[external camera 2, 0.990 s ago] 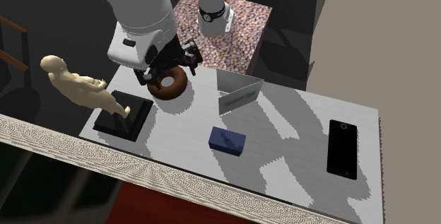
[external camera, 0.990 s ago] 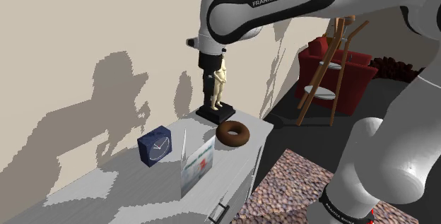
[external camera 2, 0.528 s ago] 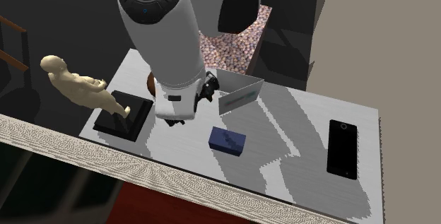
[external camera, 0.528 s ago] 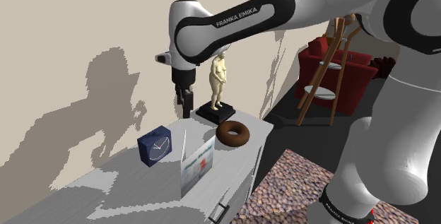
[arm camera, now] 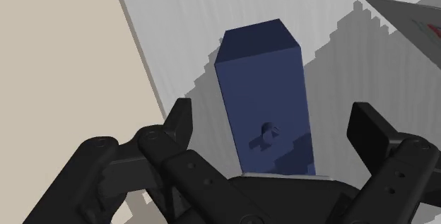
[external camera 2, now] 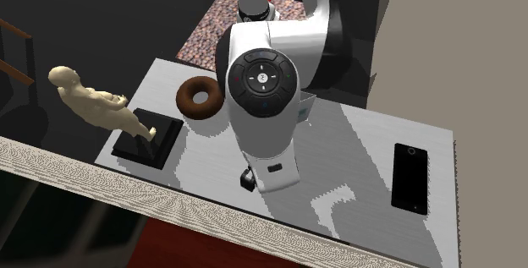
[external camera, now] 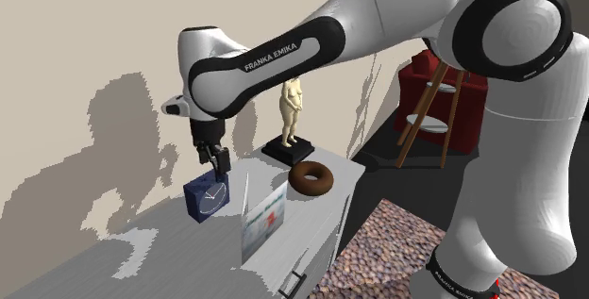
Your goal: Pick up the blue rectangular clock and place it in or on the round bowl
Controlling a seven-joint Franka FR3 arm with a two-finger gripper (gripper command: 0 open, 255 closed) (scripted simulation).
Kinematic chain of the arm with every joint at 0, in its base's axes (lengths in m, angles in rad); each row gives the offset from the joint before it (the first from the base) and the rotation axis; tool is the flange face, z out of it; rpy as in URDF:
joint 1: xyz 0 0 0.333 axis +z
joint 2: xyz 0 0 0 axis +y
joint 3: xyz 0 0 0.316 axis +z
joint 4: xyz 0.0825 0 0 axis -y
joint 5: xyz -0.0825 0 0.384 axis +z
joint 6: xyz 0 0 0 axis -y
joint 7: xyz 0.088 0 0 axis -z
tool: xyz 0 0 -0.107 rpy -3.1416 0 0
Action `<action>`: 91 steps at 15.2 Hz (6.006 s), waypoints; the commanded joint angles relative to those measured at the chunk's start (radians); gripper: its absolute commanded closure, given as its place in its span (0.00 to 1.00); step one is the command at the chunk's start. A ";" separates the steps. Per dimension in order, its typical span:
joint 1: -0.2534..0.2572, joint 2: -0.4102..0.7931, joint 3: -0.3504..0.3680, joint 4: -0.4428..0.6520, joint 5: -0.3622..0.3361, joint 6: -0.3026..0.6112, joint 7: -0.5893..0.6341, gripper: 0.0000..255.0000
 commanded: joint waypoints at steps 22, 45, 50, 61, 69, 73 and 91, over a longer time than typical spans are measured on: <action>0.007 0.060 0.002 -0.035 -0.016 0.093 -0.011 1.00; 0.003 -0.034 0.009 0.111 0.004 -0.146 -0.023 1.00; -0.019 -0.108 -0.001 0.057 0.018 -0.164 -0.058 1.00; -0.122 -0.423 -0.098 -0.298 0.053 -0.124 -0.270 1.00; -0.193 -0.605 -0.202 -0.464 0.027 -0.142 -0.432 1.00; -0.223 -0.659 -0.247 -0.518 0.006 -0.141 -0.494 1.00; -0.223 -0.578 -0.255 -0.672 0.009 0.093 -0.500 1.00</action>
